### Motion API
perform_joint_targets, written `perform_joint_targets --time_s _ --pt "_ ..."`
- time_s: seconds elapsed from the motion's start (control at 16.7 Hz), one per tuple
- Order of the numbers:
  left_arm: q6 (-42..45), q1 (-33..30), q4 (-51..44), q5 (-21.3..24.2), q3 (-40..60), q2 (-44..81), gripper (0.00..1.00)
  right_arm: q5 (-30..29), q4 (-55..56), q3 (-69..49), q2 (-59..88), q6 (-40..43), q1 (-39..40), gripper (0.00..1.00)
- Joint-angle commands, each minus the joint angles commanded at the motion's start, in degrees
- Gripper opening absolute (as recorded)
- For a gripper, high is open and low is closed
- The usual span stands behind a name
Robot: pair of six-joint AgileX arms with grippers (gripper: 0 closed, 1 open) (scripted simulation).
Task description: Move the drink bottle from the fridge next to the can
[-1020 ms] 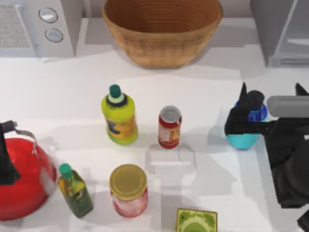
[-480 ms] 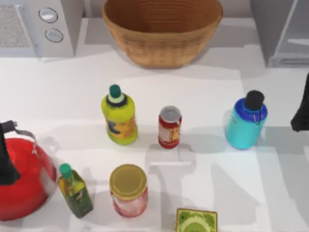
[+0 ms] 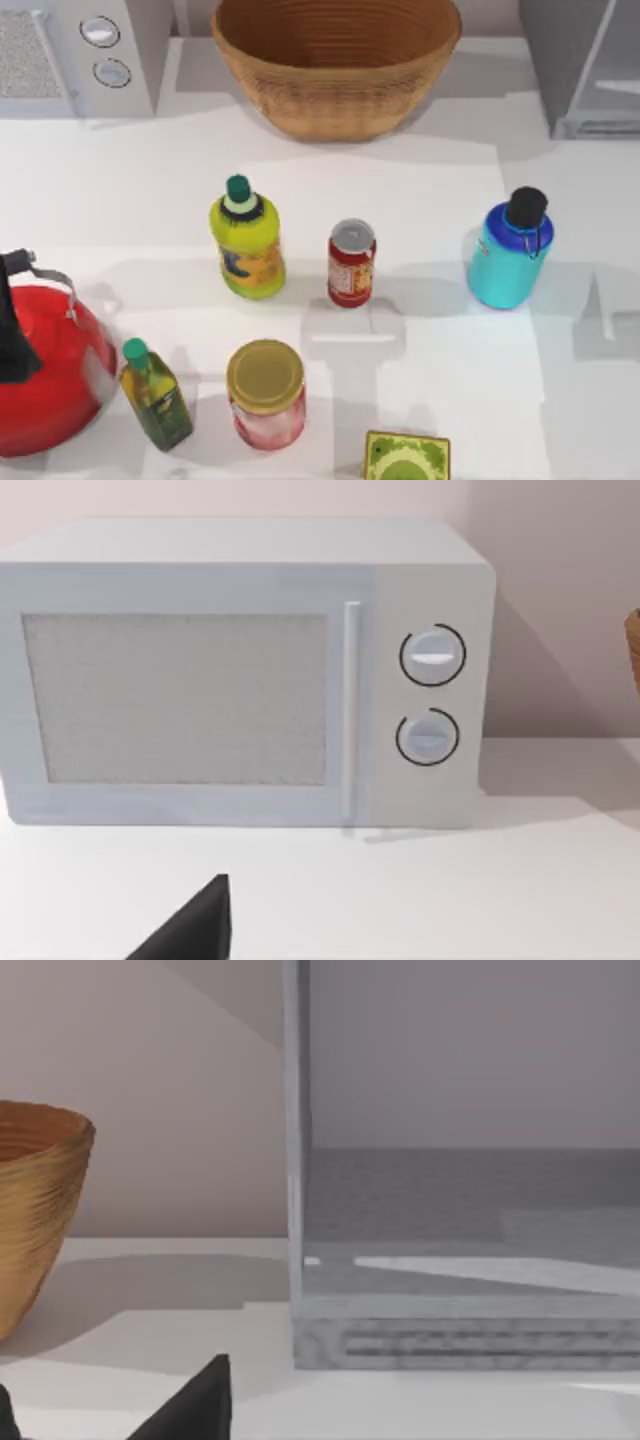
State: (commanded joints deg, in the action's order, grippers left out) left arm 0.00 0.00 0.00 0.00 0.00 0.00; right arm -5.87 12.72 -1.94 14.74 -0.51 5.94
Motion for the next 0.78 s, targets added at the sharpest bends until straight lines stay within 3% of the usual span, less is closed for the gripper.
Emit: perform_joint_targets --time_s 0.3,0.78 --pt "0.0 0.0 0.0 0.0 0.0 0.0 1.0 5.3 -11.5 1.8 -13.4 0.4 -5.4 1.0" --pt "0.0 0.0 0.0 0.0 0.0 0.0 1.0 5.7 -13.3 1.2 -15.2 0.5 -5.8 1.0"
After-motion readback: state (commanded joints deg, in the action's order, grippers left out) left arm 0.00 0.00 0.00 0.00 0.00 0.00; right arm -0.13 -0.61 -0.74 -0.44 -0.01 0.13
